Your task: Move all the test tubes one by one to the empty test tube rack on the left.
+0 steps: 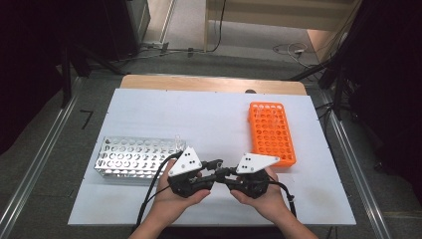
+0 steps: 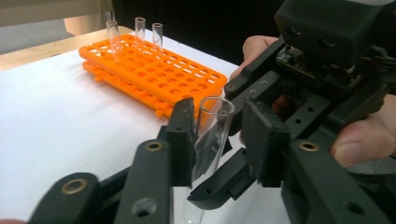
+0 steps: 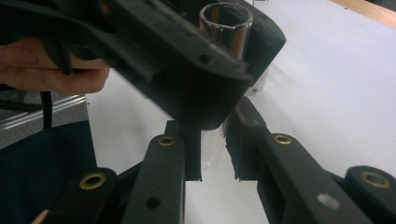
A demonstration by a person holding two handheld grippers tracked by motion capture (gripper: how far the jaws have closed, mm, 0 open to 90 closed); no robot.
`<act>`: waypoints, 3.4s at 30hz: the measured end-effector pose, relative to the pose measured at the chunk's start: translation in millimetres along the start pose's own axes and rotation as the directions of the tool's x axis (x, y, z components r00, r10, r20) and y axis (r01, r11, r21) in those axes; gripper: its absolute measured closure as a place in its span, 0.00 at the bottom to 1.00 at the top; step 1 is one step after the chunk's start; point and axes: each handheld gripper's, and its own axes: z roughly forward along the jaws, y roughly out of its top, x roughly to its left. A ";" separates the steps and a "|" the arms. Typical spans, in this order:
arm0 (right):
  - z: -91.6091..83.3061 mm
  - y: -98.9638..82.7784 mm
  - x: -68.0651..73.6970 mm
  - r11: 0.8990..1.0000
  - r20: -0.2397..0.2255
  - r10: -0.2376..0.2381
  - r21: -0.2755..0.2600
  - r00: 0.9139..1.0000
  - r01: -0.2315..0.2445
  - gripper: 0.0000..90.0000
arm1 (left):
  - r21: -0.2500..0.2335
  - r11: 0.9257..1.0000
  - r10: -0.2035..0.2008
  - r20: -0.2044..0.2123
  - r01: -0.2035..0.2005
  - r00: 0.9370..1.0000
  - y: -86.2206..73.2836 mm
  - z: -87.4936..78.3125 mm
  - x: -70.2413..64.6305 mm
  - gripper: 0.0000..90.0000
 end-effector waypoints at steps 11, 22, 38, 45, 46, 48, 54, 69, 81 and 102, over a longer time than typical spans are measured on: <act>0.8 -0.3 -0.9 1.000 -0.006 0.006 0.002 1.000 -0.006 0.83 | 0.009 1.000 0.023 -0.033 -0.023 0.999 0.0 0.2 -0.7 0.83; -0.9 -2.7 -5.4 0.999 -0.013 0.025 -0.025 1.000 -0.025 0.70 | -0.009 1.000 0.026 -0.042 -0.026 0.999 1.2 -1.0 2.7 0.85; -20.7 -5.7 -24.6 0.994 0.022 0.070 -0.085 0.997 -0.068 0.21 | -0.034 0.999 0.009 -0.088 -0.012 0.996 12.5 -12.4 16.6 0.85; -29.6 -10.4 -37.0 0.991 0.042 0.103 -0.092 0.994 -0.099 0.07 | -0.050 0.999 -0.003 -0.125 -0.003 0.992 16.4 -21.2 26.4 0.85; -31.2 -11.1 -38.8 0.990 0.046 0.110 -0.094 0.993 -0.105 0.04 | -0.054 0.999 -0.007 -0.131 0.000 0.991 17.1 -22.8 28.1 0.85; -34.4 -12.3 -42.3 0.990 0.053 0.118 -0.089 0.992 -0.113 0.00 | -0.062 0.998 -0.011 -0.139 0.002 0.990 18.6 -26.0 31.4 0.85; -47.4 -17.7 -53.6 0.984 0.073 0.142 -0.115 0.987 -0.133 0.00 | -0.084 0.996 -0.017 -0.173 0.003 0.985 23.7 -36.8 41.2 0.85; -88.9 -43.1 -78.4 0.975 0.170 0.195 -0.138 0.966 -0.173 0.00 | -0.102 0.995 -0.042 -0.281 0.013 0.959 28.9 -63.4 72.7 0.85; -122.9 -69.6 -91.4 0.963 0.234 0.252 -0.153 0.939 -0.220 0.00 | -0.101 0.994 -0.067 -0.354 0.033 0.933 24.9 -68.7 94.9 0.85; -133.2 -78.3 -103.3 0.957 0.270 0.276 -0.169 0.922 -0.237 0.00 | -0.091 0.991 -0.122 -0.402 0.094 0.908 1.1 -56.8 123.8 0.85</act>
